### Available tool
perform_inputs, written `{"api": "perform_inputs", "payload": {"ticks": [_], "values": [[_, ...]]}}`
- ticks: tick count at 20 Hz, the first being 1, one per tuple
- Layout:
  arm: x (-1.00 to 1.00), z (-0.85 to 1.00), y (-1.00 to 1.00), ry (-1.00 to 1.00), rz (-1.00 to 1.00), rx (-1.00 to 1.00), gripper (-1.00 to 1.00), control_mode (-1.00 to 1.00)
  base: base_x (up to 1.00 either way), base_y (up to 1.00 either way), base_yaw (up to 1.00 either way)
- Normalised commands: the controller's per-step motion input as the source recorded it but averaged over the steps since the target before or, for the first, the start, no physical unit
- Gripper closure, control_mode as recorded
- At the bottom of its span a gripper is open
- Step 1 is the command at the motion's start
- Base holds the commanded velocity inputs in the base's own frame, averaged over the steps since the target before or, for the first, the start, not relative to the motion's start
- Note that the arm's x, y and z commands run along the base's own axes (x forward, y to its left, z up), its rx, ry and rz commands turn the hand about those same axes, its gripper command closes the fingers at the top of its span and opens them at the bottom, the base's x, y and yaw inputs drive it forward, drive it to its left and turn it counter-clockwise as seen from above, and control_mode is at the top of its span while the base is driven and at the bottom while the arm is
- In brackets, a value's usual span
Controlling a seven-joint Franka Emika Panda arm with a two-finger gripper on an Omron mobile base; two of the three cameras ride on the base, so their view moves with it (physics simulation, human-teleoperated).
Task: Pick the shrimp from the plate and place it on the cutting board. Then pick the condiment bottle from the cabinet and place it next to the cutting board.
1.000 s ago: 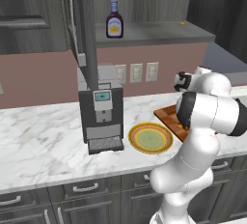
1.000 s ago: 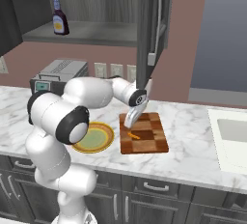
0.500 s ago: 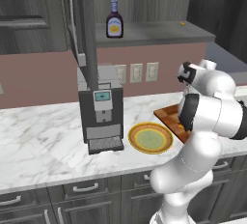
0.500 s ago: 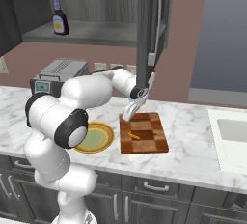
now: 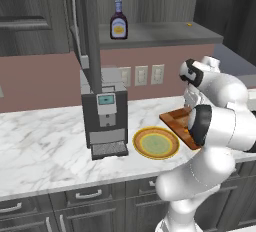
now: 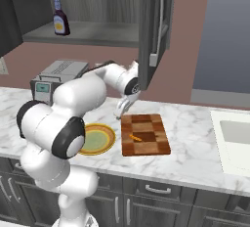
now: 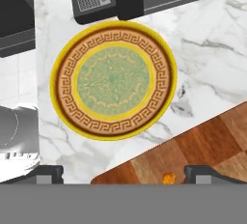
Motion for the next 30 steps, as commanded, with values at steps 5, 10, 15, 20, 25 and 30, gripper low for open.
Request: {"api": "perform_inputs", "payload": {"ticks": [5,10,15,20,25,30], "values": [[-0.11,0.36,0.31,0.00,0.00,0.04,-1.00,-1.00,0.00,0.00,0.00],[-0.10,0.38,0.31,-0.01,0.00,0.06,-1.00,-1.00,0.00,0.00,0.00],[-0.10,0.38,0.34,-0.01,0.00,0.06,-1.00,-1.00,0.00,0.00,0.00],[-0.08,0.37,0.26,-0.03,0.00,0.04,-1.00,-1.00,0.00,0.00,0.00],[-0.03,0.36,0.16,-0.03,0.00,0.03,-1.00,-1.00,0.00,0.00,0.00],[-0.02,0.36,0.21,-0.04,0.00,0.02,-1.00,-1.00,0.00,0.00,0.00]]}}
